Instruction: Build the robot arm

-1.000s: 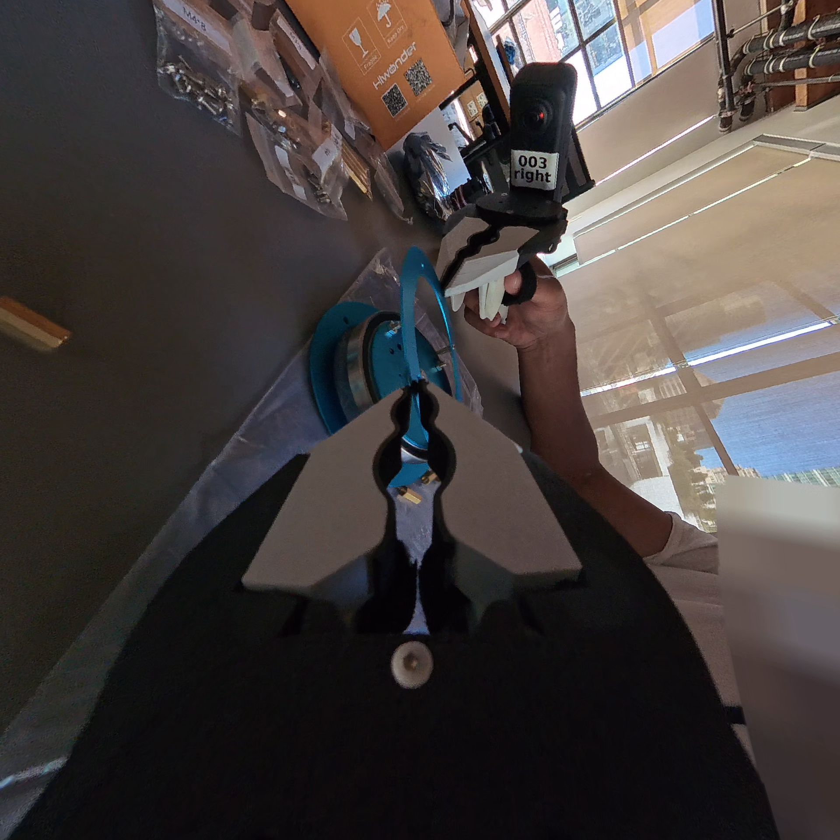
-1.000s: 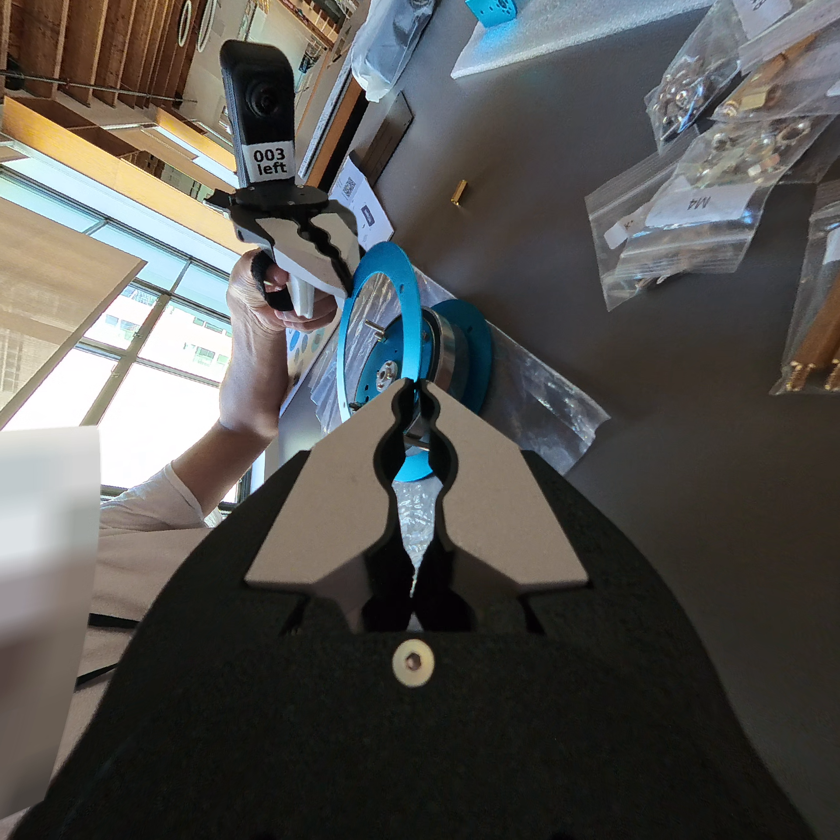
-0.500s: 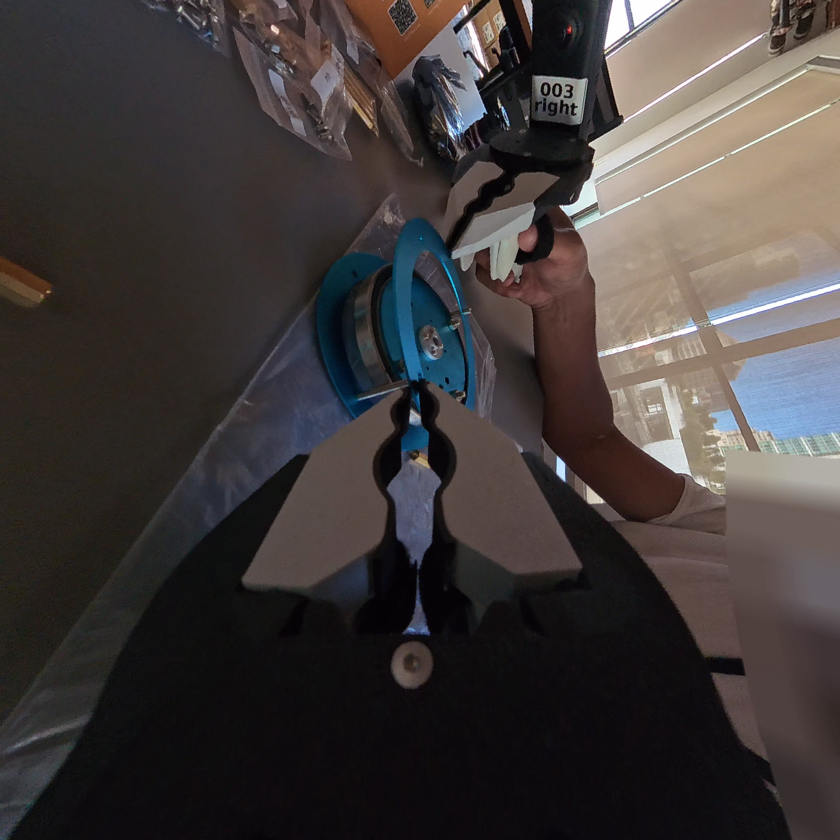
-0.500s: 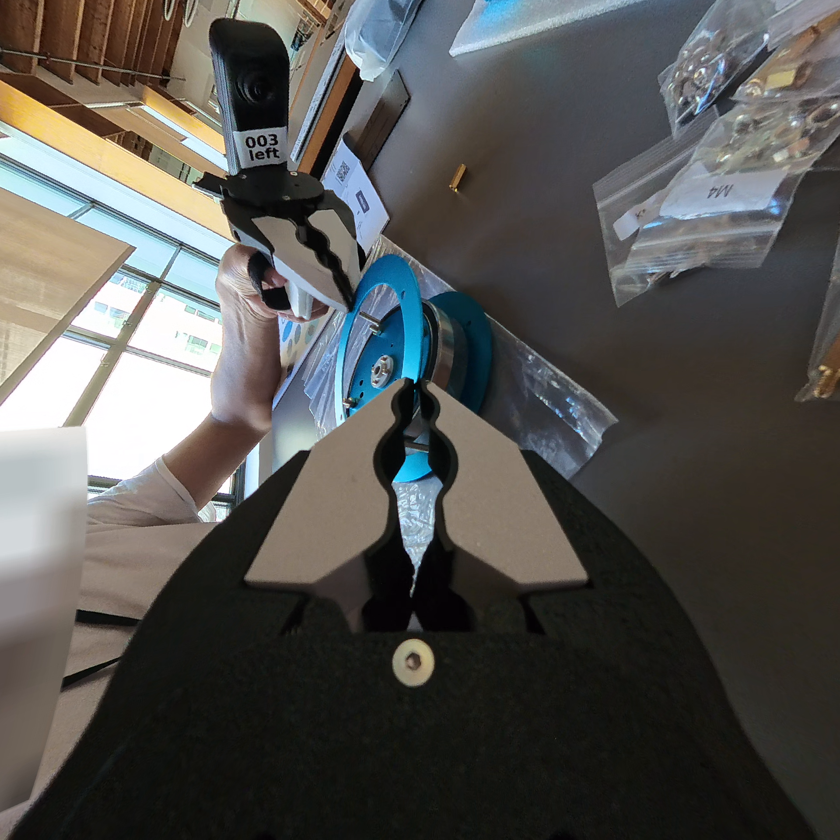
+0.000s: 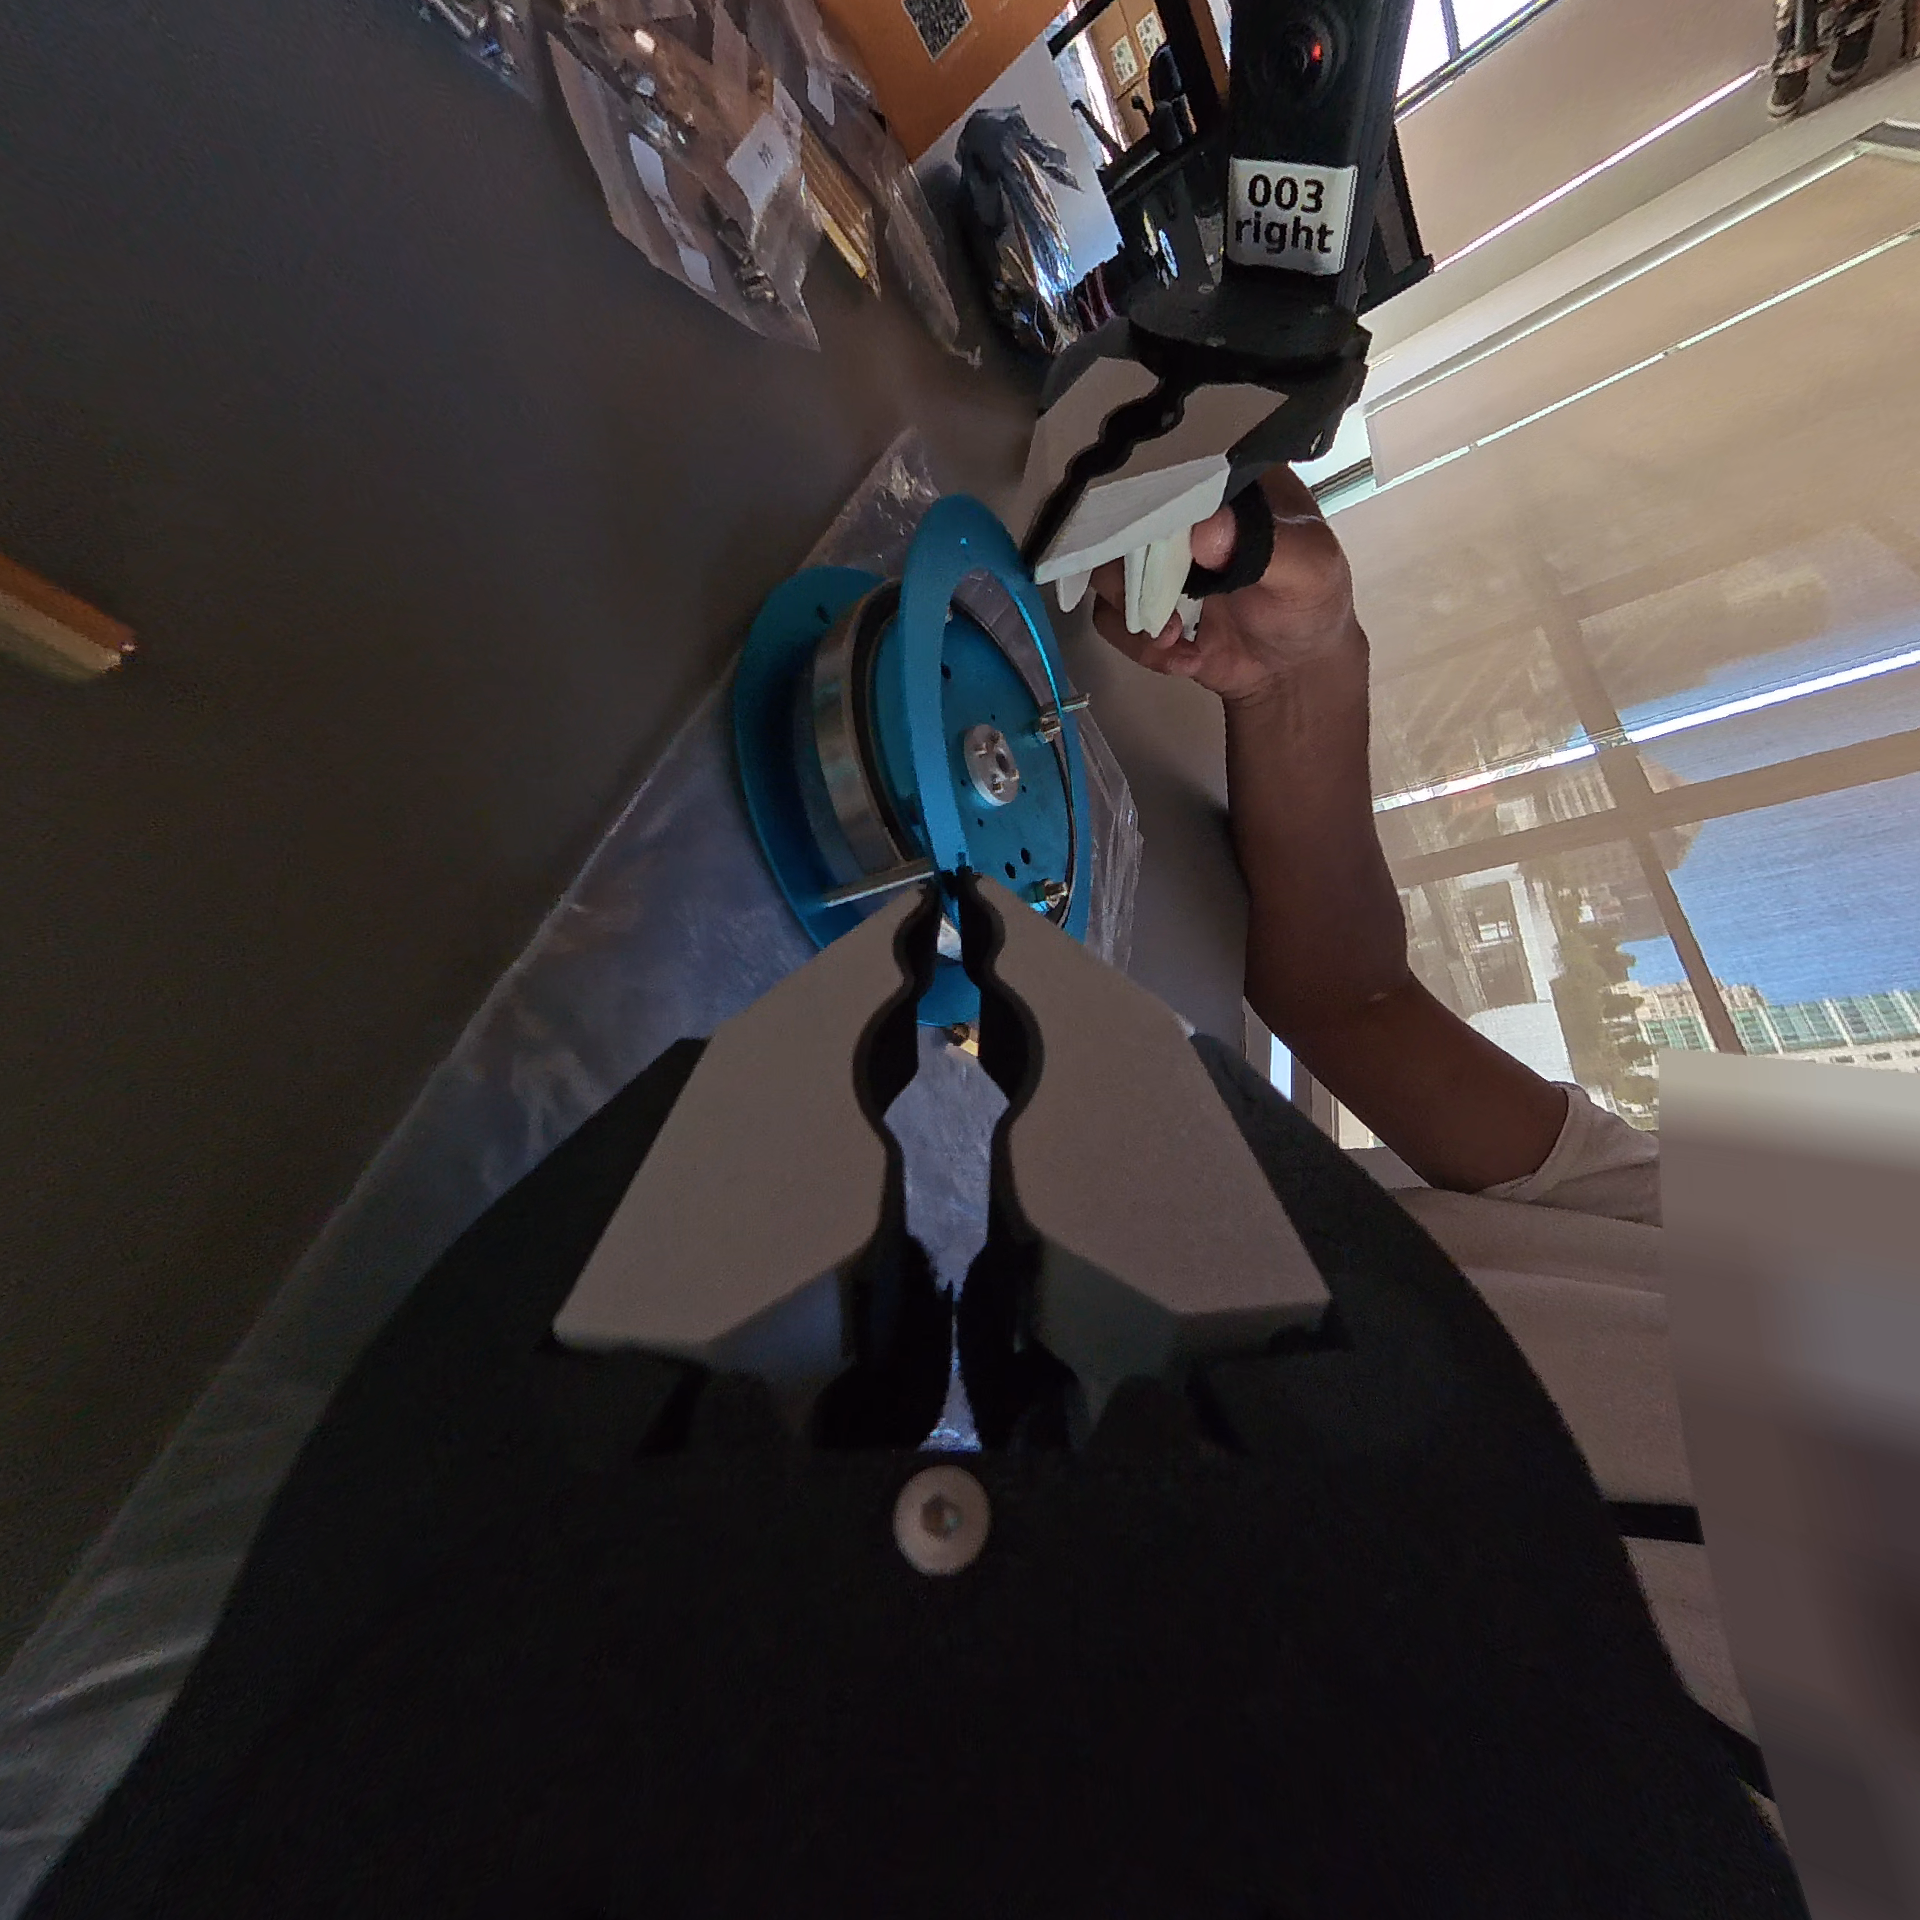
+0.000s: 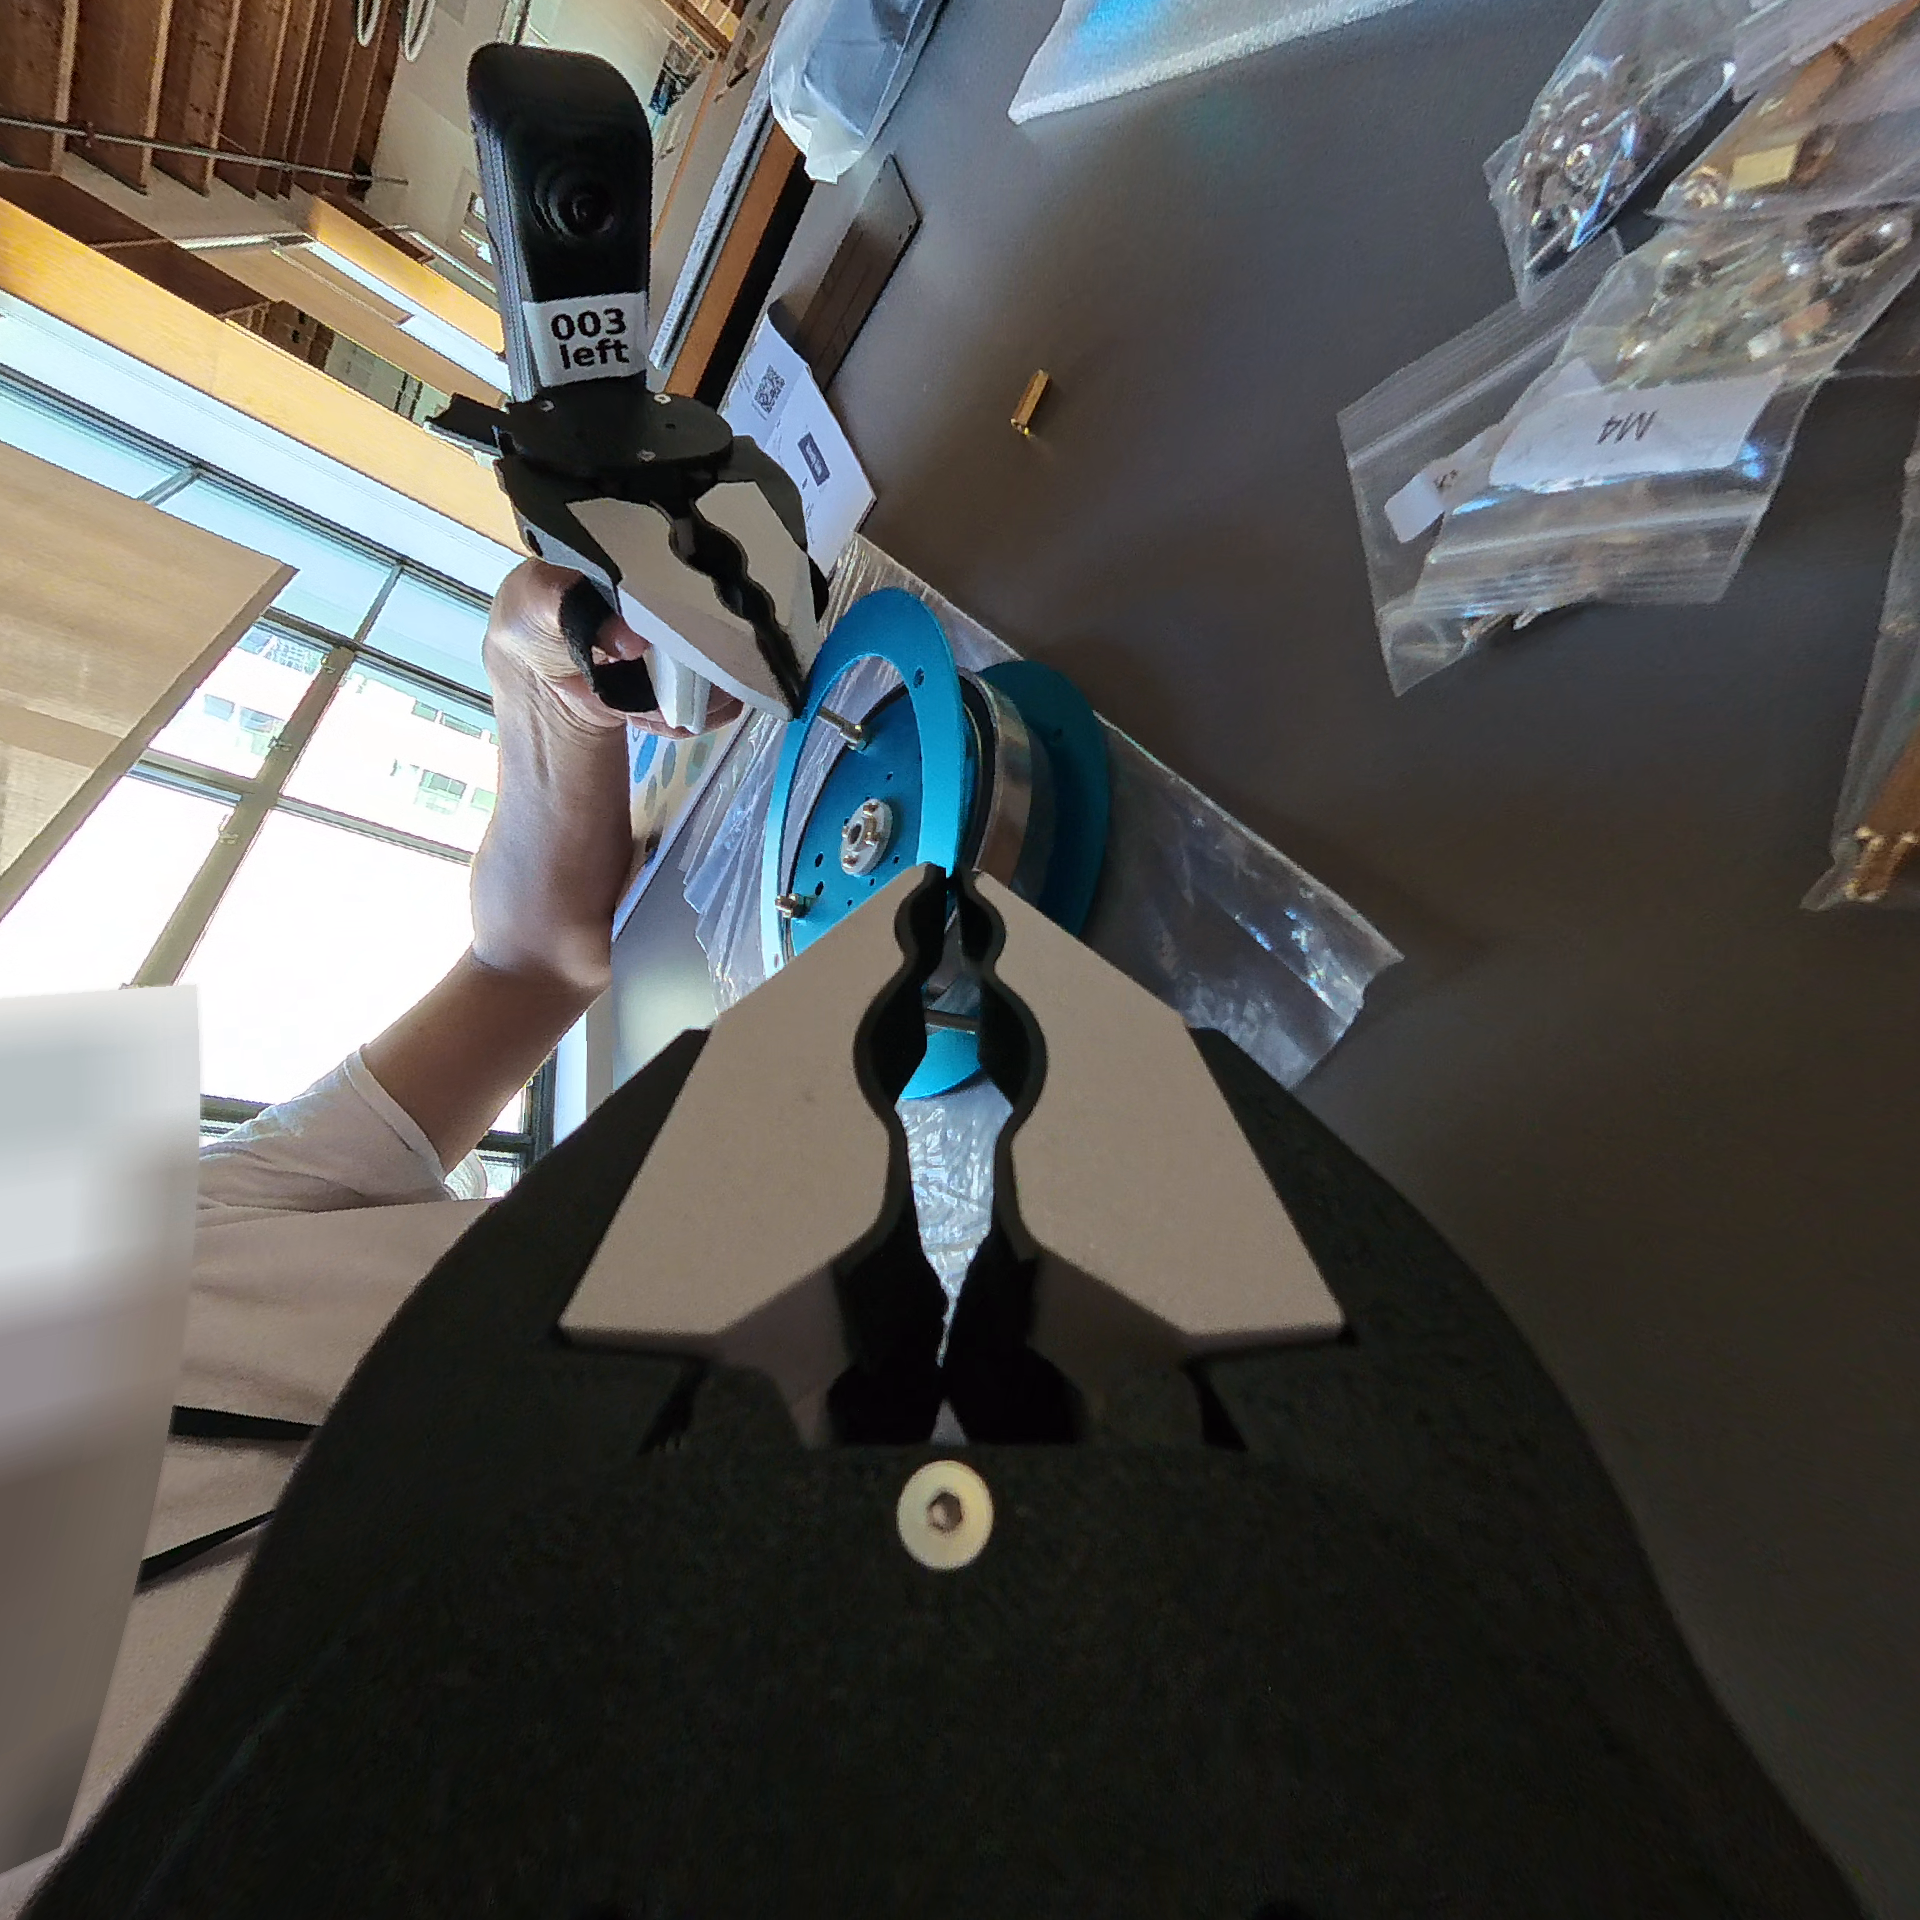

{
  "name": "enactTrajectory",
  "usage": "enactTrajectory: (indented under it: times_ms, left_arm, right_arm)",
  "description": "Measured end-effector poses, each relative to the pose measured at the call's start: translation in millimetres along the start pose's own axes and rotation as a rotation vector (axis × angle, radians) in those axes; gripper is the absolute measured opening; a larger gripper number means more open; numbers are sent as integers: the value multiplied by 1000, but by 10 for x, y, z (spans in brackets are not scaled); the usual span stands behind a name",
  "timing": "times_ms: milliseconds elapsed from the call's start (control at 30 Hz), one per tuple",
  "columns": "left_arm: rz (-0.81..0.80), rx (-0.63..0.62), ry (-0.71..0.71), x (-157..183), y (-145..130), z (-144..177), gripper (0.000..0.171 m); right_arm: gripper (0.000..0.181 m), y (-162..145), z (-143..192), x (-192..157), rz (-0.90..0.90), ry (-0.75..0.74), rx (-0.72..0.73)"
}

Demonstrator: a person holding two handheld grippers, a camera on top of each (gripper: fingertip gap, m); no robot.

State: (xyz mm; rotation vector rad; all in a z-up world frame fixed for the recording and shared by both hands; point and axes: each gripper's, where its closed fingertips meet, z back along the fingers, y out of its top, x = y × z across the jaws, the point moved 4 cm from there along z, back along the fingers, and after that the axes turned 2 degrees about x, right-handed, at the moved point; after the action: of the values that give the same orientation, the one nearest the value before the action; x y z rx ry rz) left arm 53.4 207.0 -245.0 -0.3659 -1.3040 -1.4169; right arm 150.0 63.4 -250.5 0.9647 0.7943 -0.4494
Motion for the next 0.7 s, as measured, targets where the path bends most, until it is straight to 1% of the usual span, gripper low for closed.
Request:
enactTrajectory:
  times_ms: [367, 700]
  left_arm:
    - [0, -2, -15, 24, -1, 9, 2]
    - [15, 25, -4, -19, 33, 28, 2]
  right_arm:
    - [1, -13, -19, 31, -10, -11, -4]
    - [1, -15, -31, 40, -11, -16, -4]
